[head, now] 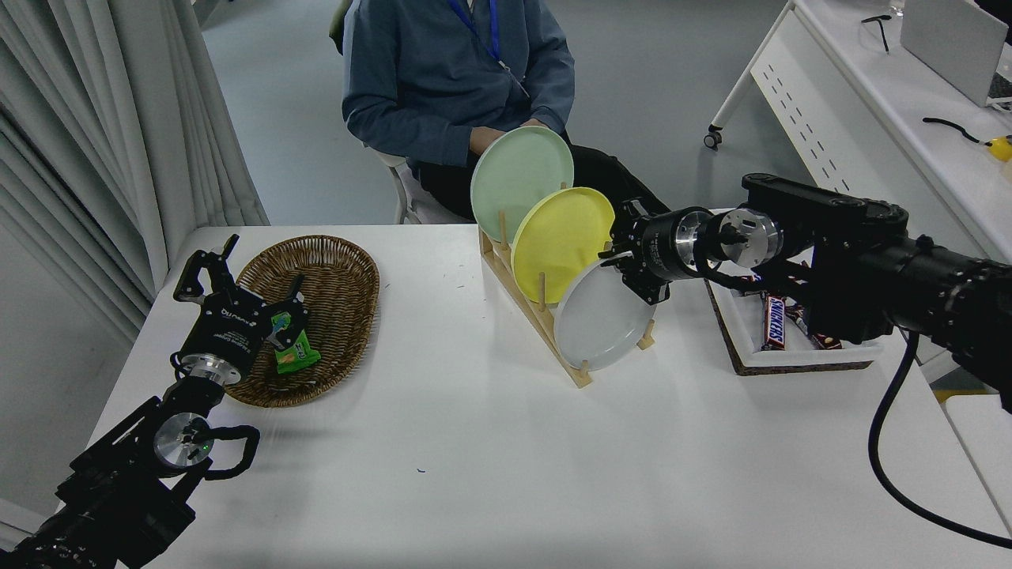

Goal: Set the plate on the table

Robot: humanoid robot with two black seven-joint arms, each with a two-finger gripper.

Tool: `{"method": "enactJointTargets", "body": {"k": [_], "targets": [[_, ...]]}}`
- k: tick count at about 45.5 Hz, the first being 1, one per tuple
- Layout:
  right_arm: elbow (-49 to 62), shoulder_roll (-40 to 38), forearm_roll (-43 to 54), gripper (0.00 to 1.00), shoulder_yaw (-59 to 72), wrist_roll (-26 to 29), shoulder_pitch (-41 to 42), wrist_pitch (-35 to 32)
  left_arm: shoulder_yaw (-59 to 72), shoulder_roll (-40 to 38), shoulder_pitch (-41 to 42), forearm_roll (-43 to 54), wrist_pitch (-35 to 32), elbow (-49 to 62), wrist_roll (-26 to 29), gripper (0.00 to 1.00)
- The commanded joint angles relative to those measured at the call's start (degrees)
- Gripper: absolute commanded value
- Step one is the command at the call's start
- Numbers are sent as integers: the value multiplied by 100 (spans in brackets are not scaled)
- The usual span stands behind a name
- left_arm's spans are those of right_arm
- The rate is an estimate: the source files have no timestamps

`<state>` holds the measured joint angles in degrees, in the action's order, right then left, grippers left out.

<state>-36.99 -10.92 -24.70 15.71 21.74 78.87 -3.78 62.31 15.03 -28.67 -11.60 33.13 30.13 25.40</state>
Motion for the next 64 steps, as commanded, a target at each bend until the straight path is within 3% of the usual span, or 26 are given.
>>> {"method": "enactJointTargets", "body": {"k": [1, 16, 41, 55, 64], "targets": [[-10, -7, 0, 6, -15, 94, 24, 0, 0, 0, 1, 0, 0, -7, 0, 100], [-27, -147, 18, 4, -191, 217, 138, -17, 0, 0, 1, 0, 0, -7, 0, 100], [-413, -648, 115, 0, -595, 225, 1087, 97, 0, 0, 1, 0, 0, -7, 0, 100], [-1661, -1509, -44, 0, -1095, 225, 1474, 800, 0, 0, 1, 0, 0, -7, 0, 100], [-1767, -1642, -421, 0, -1544, 375, 1658, 1379, 0, 0, 1, 0, 0, -7, 0, 100]]}}
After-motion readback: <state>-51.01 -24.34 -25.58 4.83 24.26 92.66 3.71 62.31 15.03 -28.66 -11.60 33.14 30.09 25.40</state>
